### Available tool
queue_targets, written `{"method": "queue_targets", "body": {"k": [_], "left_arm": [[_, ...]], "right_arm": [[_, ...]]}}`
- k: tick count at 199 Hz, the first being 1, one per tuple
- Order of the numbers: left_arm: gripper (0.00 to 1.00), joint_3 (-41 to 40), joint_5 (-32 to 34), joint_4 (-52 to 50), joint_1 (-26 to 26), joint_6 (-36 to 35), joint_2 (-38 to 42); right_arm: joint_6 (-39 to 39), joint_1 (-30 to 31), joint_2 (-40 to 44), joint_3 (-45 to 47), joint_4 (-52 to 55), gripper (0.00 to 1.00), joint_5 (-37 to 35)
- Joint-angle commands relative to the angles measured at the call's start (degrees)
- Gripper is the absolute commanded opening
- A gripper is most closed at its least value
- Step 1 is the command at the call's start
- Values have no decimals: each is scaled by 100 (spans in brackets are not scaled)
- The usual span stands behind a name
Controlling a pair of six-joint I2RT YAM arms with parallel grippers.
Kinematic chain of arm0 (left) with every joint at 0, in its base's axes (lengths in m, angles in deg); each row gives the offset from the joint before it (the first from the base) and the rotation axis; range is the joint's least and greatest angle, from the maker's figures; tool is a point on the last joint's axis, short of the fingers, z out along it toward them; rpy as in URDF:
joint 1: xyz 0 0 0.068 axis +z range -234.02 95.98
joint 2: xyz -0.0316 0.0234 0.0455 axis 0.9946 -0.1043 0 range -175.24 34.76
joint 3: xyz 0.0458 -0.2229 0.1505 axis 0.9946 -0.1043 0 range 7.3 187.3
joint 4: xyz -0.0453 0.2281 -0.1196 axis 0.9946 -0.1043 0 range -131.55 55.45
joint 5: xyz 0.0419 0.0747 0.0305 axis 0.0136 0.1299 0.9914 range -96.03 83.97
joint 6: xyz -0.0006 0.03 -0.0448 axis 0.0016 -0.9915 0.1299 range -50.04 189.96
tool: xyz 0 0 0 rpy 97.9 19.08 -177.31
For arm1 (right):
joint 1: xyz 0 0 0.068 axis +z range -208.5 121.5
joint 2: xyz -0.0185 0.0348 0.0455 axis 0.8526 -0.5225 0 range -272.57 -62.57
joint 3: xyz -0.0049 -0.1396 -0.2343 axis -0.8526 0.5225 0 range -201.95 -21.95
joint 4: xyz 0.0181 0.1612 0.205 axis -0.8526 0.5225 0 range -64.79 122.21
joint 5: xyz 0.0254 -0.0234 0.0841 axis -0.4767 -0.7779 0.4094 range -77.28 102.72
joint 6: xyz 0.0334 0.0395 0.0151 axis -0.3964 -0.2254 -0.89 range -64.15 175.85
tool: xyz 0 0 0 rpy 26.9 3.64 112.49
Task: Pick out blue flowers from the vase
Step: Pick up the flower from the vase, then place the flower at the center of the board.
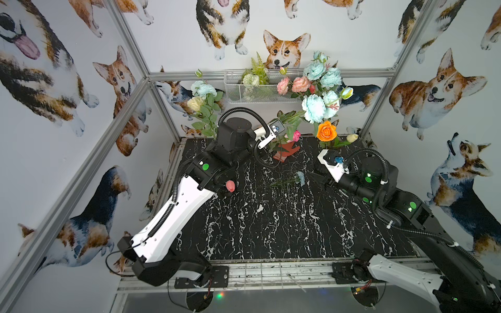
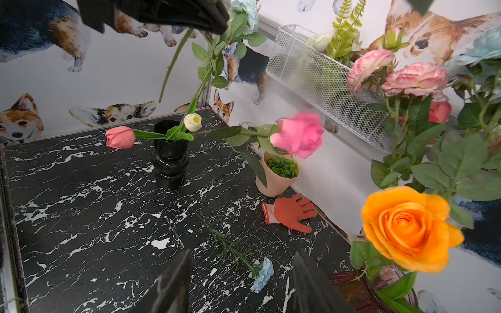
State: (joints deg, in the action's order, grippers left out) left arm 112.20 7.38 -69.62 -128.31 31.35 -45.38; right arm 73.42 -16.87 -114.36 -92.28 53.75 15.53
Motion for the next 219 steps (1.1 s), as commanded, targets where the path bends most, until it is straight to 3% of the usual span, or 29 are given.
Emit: {"method": "queue_targets", "body": {"k": [1, 34, 68, 97, 130, 152, 168, 219], "left_arm": [[0, 262, 135, 30, -132, -108, 125], [0, 381, 650, -420, -566, -95, 360], [0, 149, 1618, -955, -1330, 77, 687], [0, -241, 2535, -1437, -2200, 557, 1021], [0, -182, 3912, -2315, -3567, 1148, 946], [0, -348, 3634, -2674, -3775, 1734, 916], [0, -906, 3348, -2496, -3773, 2016, 1058], [0, -2250, 2206, -1748, -3233, 2912, 1646]], "right_arm": [[-11, 1, 46, 57, -225, 62, -120], [-66, -5, 147, 206, -277, 62, -139], [-95, -6, 280, 321, -271, 62, -170], [-133, -5, 430, 422, -226, 62, -224], [-228, -31, 510, 534, -157, 62, -255], [-420, -55, 660, 705, -210, 62, -317], [-576, -112, 890, 876, -256, 62, -410], [-1273, -912, 1439, 1095, 227, 62, -130]]}}
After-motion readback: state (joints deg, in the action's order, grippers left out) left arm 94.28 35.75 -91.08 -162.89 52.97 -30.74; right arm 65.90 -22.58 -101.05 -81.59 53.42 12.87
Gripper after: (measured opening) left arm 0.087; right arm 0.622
